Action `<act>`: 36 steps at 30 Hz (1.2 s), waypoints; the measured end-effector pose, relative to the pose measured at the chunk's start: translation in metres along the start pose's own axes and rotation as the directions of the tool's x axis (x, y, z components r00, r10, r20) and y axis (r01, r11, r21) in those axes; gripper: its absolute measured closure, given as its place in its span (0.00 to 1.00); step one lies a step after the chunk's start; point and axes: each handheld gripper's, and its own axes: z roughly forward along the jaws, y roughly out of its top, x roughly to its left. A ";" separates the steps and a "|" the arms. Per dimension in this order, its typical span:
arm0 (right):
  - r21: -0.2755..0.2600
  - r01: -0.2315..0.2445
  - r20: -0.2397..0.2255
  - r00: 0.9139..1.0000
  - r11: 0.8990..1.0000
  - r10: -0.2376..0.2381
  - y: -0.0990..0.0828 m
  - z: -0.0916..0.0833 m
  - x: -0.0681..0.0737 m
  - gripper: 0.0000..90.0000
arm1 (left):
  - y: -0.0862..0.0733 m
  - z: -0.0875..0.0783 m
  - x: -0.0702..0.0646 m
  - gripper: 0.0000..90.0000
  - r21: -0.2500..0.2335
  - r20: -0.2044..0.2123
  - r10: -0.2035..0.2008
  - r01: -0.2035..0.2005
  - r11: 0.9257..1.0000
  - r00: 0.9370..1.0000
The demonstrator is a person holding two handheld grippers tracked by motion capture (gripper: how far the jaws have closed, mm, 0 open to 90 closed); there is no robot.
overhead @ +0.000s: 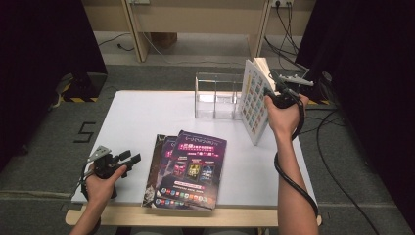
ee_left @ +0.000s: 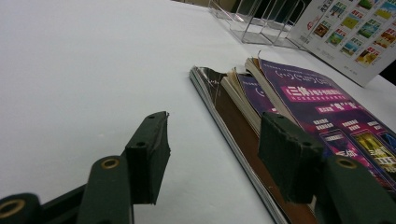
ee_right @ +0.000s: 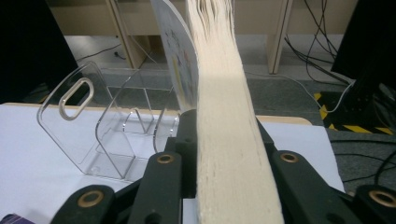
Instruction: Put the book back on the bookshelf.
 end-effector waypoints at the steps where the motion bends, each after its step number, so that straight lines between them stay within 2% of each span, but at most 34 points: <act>1: -0.005 0.006 0.000 1.000 1.000 -0.006 0.000 0.000 0.000 0.82 | 0.000 0.000 0.000 0.47 -0.001 0.000 0.000 0.000 1.000 1.000; 3: -0.010 0.017 -0.002 1.000 1.000 -0.017 -0.001 0.000 0.001 0.82 | 0.000 0.000 0.001 0.47 0.000 -0.002 -0.001 0.001 1.000 1.000; 9: -0.033 0.005 -0.005 1.000 0.999 -0.005 0.002 0.004 0.003 0.82 | 0.000 -0.001 0.002 0.47 -0.002 -0.005 -0.004 0.004 1.000 1.000; 20: -0.060 -0.007 0.001 1.000 0.998 0.007 0.014 0.014 0.009 0.83 | 0.000 -0.002 0.004 0.47 -0.006 -0.008 -0.006 0.006 1.000 1.000; 36: -0.096 -0.001 0.023 1.000 0.995 0.003 0.037 0.027 0.011 0.83 | 0.000 -0.003 0.005 0.48 -0.009 -0.016 -0.006 0.006 1.000 1.000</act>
